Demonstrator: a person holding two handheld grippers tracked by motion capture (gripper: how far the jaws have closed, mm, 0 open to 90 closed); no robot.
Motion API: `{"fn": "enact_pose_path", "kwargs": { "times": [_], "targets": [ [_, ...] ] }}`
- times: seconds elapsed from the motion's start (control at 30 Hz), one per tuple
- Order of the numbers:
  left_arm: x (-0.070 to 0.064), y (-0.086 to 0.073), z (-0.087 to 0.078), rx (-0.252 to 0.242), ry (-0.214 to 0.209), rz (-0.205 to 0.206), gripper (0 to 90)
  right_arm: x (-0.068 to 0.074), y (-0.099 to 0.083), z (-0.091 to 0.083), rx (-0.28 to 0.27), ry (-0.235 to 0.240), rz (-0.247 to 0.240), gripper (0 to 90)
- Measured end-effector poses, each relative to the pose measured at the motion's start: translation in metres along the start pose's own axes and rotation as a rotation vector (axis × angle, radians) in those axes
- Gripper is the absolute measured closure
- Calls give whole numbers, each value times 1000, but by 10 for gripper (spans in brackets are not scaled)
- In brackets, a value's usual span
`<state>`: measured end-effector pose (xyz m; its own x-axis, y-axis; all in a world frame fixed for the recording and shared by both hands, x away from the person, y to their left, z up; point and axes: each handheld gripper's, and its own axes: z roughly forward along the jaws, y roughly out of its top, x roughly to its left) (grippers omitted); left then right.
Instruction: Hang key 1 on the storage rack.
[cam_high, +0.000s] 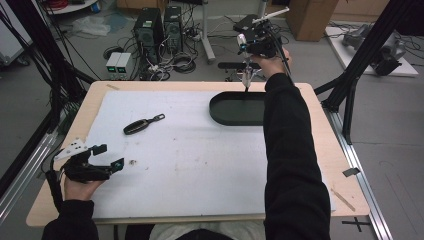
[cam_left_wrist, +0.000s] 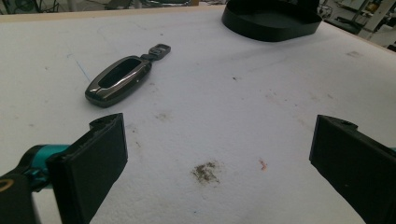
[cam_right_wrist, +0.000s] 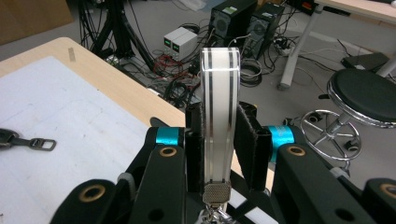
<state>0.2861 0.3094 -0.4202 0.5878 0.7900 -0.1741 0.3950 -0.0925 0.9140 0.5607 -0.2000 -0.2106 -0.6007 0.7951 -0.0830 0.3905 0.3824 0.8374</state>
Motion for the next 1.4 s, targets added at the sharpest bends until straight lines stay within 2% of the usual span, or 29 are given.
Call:
{"fn": "enact_pose_path", "kwargs": {
  "times": [0.17, 0.3, 0.33, 0.57, 0.67, 0.73, 0.87, 0.93, 0.97, 1.0, 1.03, 1.07, 1.1, 1.13, 1.23, 1.27, 1.3, 1.4],
  "targets": [
    [0, 0, -1, 1, 0, 1, 47, 4, 4, 5, 7, -4, 6, 749],
    [0, 0, 0, 1, -4, 2, 47, 9, 7, 12, 16, -42, -15, 749],
    [0, 0, 0, 2, -3, 2, 47, 10, 7, 15, 16, -72, -11, 749],
    [0, -1, 0, 12, -6, 4, 47, 4, 4, 23, 16, -113, 10, 749],
    [0, -1, 0, 9, -7, 4, 47, 2, 4, 25, -2, -128, 25, 749],
    [0, -1, 0, 8, -7, 1, 47, -1, 3, 27, -16, -125, 48, 749],
    [0, -1, -1, 7, -5, 3, 47, -1, 2, 28, -11, -113, 57, 748],
    [0, -1, -1, 10, -6, 3, 47, -2, -1, 28, -10, -88, 83, 732],
    [0, -1, -1, 10, -6, 3, 47, -4, -3, 27, -11, -82, 112, 620],
    [0, -1, -1, 8, -7, 3, 47, -7, -7, 26, -15, -56, 170, 452],
    [-1, -1, -1, 6, -7, 0, 47, -8, -10, 25, -11, -53, 188, 389],
    [-1, -1, -1, 6, -7, 1, 47, -8, -10, 25, -11, -53, 188, 389],
    [-1, -1, -1, 6, -8, 1, 47, -9, -16, 23, 2, -67, 204, 266],
    [-1, -1, -1, 4, -7, 3, 47, -9, -16, 23, 2, -67, 204, 266],
    [-1, -1, -1, 4, -9, -1, 47, -8, -25, 19, 16, -54, 225, 100],
    [-1, -1, -1, 2, -8, -1, 47, -8, -28, 18, 23, -48, 217, 98],
    [-1, -1, -1, 3, -8, 0, 47, -7, -34, 15, 39, -12, 203, 6],
    [-1, -1, -1, 3, -8, 1, 47, -5, -38, 12, 70, -11, 186, 7]
  ]
}}
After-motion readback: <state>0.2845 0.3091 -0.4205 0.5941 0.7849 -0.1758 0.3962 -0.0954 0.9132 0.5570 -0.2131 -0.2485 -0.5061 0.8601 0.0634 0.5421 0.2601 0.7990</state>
